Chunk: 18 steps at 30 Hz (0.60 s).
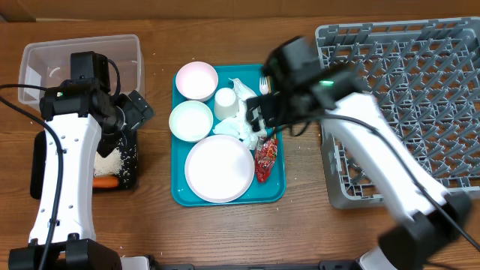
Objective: Sort waste into correct bins and load items into the dishwasher rack
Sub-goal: 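Reach the right gripper to the white plate and grasp its rim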
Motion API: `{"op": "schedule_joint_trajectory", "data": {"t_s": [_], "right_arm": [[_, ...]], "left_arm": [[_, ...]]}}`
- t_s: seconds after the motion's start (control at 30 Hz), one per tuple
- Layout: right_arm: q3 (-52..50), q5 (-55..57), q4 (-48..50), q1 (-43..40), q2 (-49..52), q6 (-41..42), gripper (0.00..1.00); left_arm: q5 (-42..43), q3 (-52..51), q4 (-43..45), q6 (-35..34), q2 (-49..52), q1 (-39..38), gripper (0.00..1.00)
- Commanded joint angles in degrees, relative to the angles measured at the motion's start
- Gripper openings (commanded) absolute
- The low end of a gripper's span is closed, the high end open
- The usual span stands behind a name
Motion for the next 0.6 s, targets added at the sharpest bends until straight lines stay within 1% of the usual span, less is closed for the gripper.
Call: {"op": "schedule_joint_trajectory", "data": {"t_s": [0.0, 0.1, 0.27, 0.47, 0.57], "right_arm": [[1.1, 6.1, -1.2, 4.3, 7.8, -3.4, 1.00], [1.1, 9.9, -1.4, 7.7, 12.8, -5.1, 1.00], [1.1, 10.5, 1.1, 9.9, 17.4, -5.4, 1.00], [1.1, 10.5, 7.0, 9.9, 18.4, -8.4, 0.88], [1.0, 10.3, 8.3, 9.9, 18.4, -9.2, 0.77]], "left_arm": [[-2.8, 0.1, 0.2, -0.2, 0.0, 0.6, 1.00], [-2.8, 0.1, 0.1, -0.3, 0.0, 0.6, 1.00], [-2.8, 0.1, 0.2, -0.2, 0.0, 0.6, 1.00], [-3.0, 0.1, 0.2, -0.2, 0.0, 0.6, 1.00], [-3.0, 0.1, 0.2, -0.2, 0.3, 0.6, 1.00]]}}
